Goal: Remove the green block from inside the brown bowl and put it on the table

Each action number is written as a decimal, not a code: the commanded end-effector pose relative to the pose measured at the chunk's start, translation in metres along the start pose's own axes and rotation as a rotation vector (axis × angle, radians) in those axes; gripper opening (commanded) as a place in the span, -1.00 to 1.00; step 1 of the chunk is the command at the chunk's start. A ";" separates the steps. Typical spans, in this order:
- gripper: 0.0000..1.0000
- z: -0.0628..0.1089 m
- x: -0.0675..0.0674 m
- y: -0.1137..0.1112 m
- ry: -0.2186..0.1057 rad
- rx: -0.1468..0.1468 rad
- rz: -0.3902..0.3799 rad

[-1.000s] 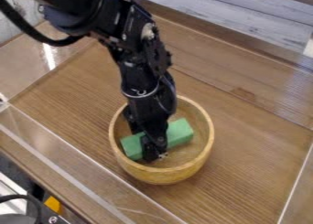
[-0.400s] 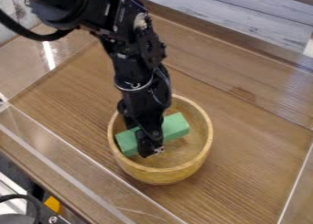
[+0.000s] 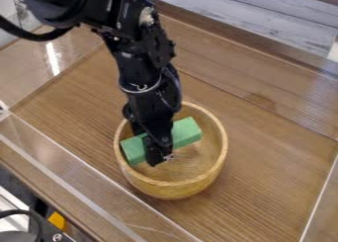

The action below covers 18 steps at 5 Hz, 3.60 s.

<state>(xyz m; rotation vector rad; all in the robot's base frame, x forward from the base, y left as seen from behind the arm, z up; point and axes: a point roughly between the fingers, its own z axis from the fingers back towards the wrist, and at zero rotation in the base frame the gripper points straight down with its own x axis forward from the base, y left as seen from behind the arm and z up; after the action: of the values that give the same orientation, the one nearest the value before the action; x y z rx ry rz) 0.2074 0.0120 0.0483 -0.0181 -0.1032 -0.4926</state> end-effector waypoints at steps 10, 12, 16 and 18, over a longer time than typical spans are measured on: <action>-1.00 0.012 -0.002 0.016 -0.017 0.033 -0.006; -1.00 0.012 -0.003 0.017 -0.013 0.029 0.000; -1.00 0.015 -0.001 0.018 -0.008 0.019 0.028; -1.00 0.015 0.000 0.019 -0.003 0.016 0.041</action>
<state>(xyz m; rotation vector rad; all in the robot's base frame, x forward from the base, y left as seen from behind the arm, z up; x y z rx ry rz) 0.2047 0.0252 0.0536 -0.0224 -0.0687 -0.4608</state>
